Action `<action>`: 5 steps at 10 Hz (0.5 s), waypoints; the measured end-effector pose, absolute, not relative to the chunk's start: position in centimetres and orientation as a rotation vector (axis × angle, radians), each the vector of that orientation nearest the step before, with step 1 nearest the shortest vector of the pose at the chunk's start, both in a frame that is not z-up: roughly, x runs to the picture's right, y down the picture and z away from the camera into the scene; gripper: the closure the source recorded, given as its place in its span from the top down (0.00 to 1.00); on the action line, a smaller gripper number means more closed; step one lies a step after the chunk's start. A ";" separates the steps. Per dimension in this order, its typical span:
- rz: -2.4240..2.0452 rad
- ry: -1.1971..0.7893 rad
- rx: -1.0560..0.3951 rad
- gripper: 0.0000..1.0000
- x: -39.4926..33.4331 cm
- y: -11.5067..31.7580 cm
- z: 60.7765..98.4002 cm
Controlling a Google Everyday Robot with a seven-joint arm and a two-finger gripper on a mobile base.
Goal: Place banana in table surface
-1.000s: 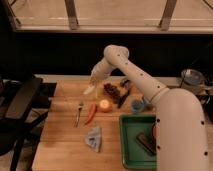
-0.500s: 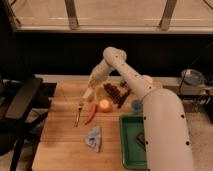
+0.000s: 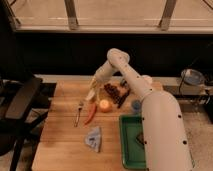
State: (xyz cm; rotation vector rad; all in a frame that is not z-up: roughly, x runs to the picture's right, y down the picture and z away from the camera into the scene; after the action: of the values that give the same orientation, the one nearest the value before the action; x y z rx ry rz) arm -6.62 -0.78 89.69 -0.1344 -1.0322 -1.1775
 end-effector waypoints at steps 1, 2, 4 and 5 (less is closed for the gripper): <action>-1.180 -1.034 -0.135 0.42 -6.8 -0.7 89.7; -1.179 -1.033 -0.134 0.42 -6.8 -0.8 89.7; -1.176 -1.031 -0.134 0.42 -6.5 -0.8 89.7; -1.179 -1.032 -0.135 0.42 -6.6 -0.7 89.7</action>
State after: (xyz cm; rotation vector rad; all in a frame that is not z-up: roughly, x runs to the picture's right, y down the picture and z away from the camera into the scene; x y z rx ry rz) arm -6.59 -0.71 89.70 -0.1351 -1.0316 -1.1787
